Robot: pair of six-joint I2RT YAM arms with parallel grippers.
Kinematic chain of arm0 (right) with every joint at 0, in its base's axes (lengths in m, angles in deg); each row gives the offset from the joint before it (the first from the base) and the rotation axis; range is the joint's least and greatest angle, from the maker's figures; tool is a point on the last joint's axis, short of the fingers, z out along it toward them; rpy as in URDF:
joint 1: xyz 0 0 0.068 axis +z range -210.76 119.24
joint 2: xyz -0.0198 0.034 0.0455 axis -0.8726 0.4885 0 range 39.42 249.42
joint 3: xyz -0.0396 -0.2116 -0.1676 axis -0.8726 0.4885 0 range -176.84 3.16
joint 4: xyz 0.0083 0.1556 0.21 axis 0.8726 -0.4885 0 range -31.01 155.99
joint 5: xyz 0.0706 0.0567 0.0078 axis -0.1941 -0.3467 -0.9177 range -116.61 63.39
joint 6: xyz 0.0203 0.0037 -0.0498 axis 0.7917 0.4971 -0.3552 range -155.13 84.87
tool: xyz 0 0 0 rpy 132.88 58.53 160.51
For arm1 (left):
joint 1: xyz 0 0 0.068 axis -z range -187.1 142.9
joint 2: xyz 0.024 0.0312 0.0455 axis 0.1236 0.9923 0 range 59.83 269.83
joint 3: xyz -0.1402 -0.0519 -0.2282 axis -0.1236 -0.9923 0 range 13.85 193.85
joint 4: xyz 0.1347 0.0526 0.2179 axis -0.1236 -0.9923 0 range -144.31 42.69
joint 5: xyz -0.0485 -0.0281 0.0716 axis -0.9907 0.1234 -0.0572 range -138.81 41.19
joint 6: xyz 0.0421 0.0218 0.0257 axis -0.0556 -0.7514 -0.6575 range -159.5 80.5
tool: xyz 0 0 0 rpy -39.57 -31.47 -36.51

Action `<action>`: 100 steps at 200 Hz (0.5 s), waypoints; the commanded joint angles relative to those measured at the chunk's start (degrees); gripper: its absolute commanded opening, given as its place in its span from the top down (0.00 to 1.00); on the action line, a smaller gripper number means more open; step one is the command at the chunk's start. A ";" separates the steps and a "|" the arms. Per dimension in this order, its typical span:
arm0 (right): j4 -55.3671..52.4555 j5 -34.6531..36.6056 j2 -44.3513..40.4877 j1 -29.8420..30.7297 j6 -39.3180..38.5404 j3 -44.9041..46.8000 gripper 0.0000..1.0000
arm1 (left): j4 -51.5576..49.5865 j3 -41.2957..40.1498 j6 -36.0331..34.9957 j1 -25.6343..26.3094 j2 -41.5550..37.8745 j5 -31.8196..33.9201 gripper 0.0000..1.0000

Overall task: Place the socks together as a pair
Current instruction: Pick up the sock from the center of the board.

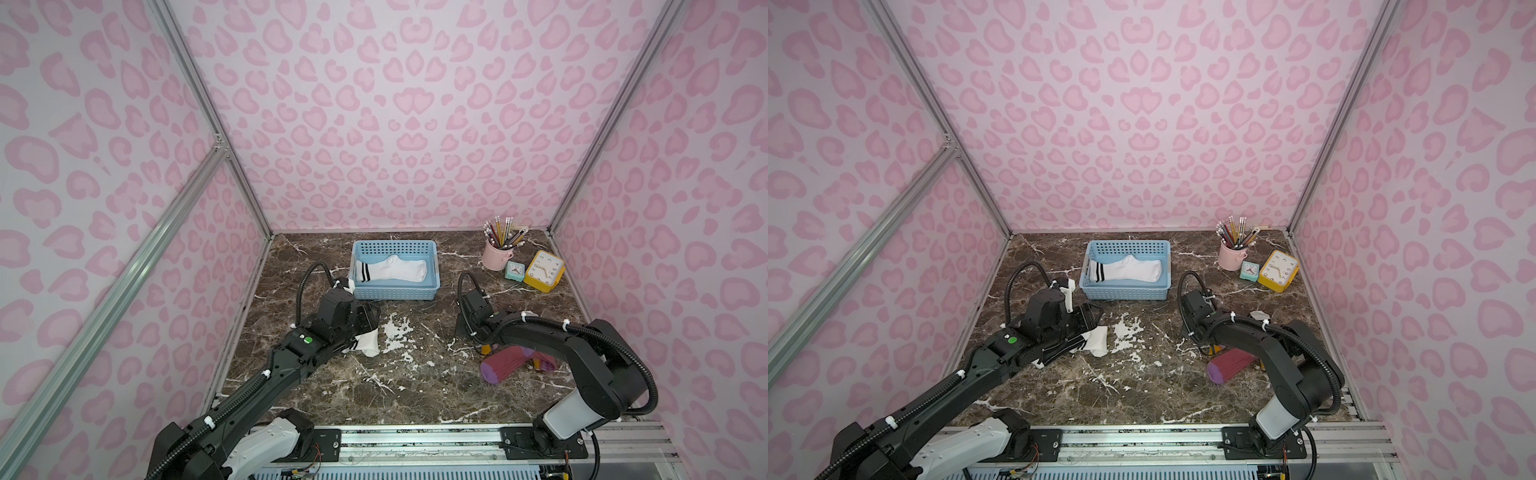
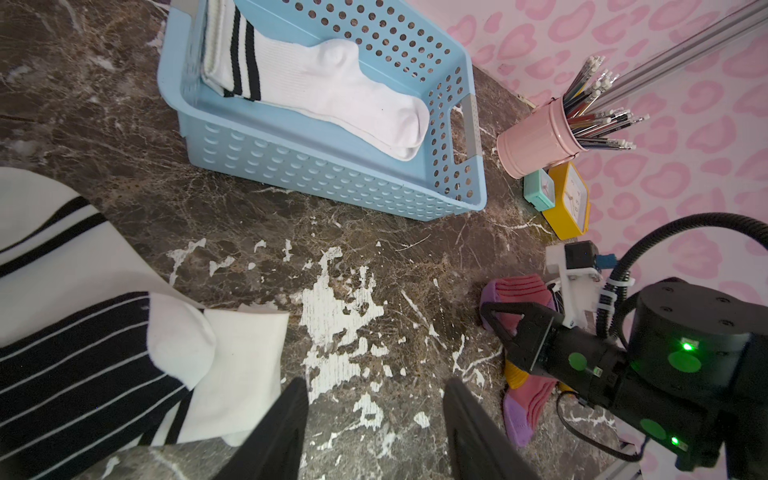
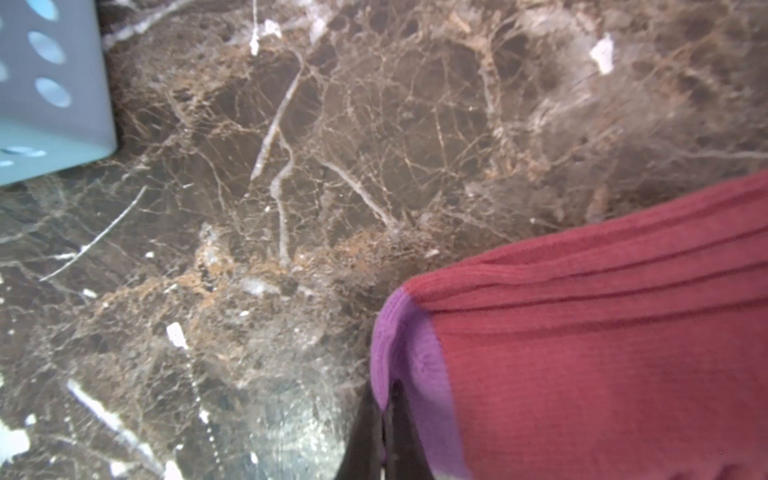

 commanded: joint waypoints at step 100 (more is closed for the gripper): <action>-12.23 2.87 -18.47 20.26 -1.92 -23.89 1.00 | -2.89 1.76 -1.53 -0.03 -5.48 2.13 0.43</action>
